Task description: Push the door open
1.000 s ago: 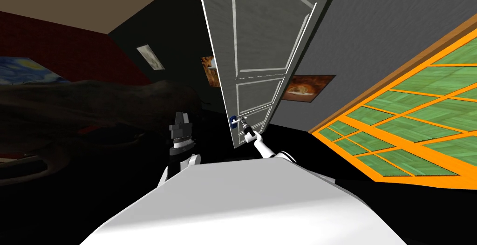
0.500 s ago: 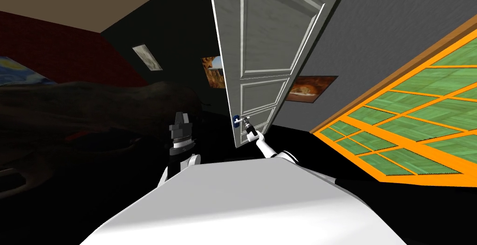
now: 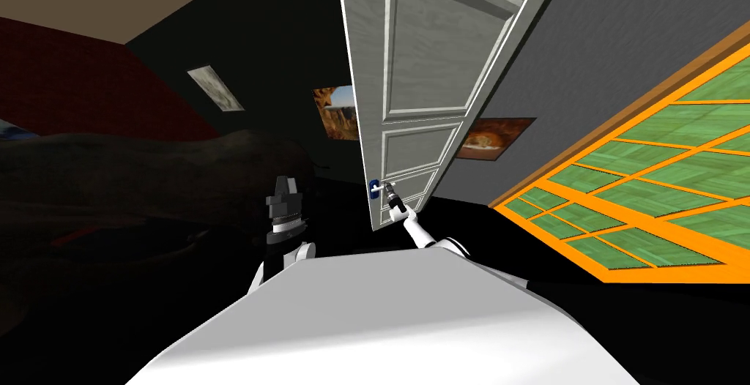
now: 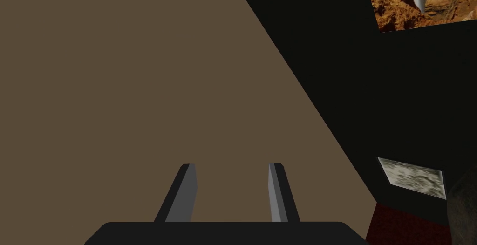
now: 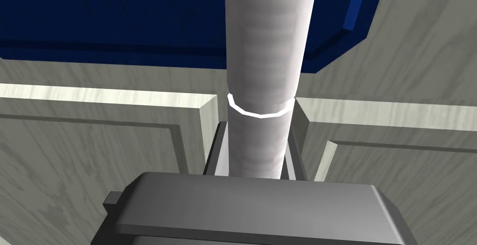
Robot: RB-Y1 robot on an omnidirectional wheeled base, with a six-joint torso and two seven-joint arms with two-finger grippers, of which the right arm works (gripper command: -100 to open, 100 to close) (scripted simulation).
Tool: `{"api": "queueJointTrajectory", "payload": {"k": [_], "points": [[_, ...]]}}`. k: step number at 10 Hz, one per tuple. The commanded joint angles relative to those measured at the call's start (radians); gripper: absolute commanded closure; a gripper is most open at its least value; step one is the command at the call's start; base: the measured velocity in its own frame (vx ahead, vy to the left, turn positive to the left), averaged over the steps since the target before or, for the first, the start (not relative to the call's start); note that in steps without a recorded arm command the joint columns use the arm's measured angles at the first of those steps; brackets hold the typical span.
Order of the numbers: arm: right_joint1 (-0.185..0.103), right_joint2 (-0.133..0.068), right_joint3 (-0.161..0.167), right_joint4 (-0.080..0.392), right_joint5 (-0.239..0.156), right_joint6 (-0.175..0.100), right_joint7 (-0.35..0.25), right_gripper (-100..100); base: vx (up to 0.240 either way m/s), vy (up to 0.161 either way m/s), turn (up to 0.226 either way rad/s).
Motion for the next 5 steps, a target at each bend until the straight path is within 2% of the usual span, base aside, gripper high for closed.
{"api": "queueJointTrajectory", "payload": {"k": [1, 2, 3, 5], "points": [[0.001, 0.015, -0.01, -0.009, -0.001, 0.004, 0.003, 100, 0.115, 0.162, -0.069], [0.0, 0.004, -0.012, -0.005, -0.002, 0.001, 0.002, 100, 0.06, 0.065, -0.054], [-0.002, -0.011, -0.033, -0.005, -0.006, 0.001, 0.006, 100, 0.106, 0.099, -0.06], [-0.003, -0.021, -0.056, -0.001, -0.01, 0.0, 0.013, 100, 0.156, 0.183, -0.092]]}}
